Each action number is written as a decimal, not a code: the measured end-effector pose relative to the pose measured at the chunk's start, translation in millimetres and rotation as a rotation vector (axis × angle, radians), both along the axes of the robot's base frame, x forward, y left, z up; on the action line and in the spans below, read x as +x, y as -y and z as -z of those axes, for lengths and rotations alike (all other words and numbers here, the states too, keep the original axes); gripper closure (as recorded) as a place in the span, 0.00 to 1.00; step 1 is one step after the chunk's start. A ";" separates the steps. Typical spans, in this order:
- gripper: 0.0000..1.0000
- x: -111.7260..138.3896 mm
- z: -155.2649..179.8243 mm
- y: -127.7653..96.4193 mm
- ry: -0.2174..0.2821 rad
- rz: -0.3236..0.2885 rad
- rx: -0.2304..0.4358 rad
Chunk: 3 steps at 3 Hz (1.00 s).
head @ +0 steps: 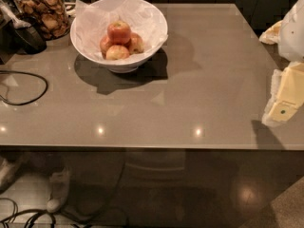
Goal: Pick apple from white bowl
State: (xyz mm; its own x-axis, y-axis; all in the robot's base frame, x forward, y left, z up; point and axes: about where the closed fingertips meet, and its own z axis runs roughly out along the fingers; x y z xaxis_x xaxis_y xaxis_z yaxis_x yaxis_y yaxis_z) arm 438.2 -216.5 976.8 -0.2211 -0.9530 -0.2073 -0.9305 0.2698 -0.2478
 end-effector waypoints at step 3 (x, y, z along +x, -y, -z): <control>0.00 52.9 -8.6 -26.6 -0.059 0.098 -0.044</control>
Offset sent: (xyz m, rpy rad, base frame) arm 0.0499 0.0227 0.0054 -0.0302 0.1320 -0.1629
